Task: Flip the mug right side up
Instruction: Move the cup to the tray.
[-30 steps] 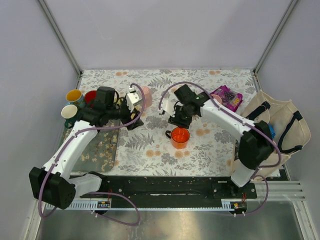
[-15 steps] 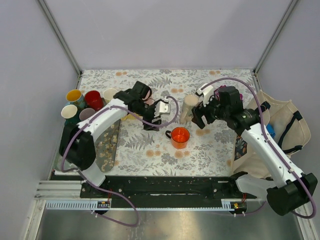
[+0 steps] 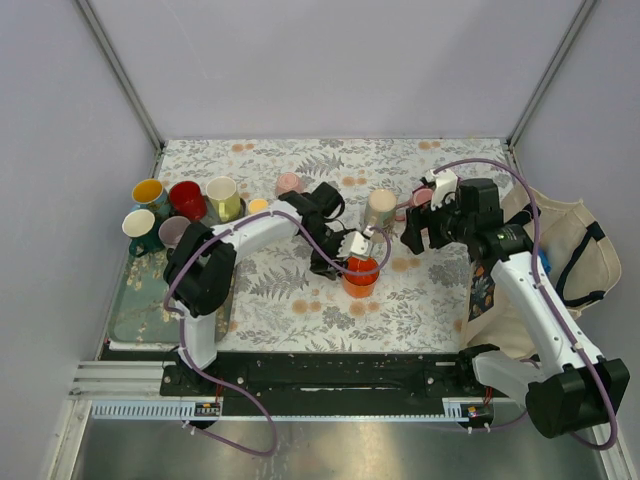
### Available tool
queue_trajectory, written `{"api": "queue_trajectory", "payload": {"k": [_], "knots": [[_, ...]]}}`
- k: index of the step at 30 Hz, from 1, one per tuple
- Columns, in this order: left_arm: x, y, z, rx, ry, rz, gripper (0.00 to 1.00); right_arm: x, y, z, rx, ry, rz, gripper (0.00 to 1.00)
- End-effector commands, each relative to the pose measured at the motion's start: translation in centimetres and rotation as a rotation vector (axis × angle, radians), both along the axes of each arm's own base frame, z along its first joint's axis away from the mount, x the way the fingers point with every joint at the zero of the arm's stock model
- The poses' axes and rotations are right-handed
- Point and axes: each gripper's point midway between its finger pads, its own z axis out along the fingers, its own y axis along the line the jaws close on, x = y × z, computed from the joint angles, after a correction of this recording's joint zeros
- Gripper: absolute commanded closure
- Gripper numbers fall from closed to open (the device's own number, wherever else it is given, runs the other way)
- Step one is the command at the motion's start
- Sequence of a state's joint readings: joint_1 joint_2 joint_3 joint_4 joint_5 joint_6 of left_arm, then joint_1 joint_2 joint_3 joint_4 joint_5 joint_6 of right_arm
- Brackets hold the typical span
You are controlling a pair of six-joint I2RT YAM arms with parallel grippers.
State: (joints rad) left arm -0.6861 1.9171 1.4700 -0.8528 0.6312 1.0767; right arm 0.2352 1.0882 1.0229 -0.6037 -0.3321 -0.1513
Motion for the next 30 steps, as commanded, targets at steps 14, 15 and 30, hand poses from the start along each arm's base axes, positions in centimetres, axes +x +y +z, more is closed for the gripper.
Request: {"api": "queue_trajectory", "payload": {"k": [14, 15, 30], "knots": [[-0.9, -1.1, -0.2, 0.042, -0.032, 0.102, 1.00, 5.0, -1.2, 6.1, 0.049, -0.145, -0.099, 0.13], [-1.2, -0.7, 0.3, 0.035, -0.024, 0.119, 1.00, 5.1, -1.1, 6.2, 0.051, -0.146, -0.095, 0.13], [0.9, 12.3, 15.3, -0.110, -0.068, 0.906, 1.00, 6.9, -0.4, 6.9, 0.079, -0.146, -0.096, 0.15]]}}
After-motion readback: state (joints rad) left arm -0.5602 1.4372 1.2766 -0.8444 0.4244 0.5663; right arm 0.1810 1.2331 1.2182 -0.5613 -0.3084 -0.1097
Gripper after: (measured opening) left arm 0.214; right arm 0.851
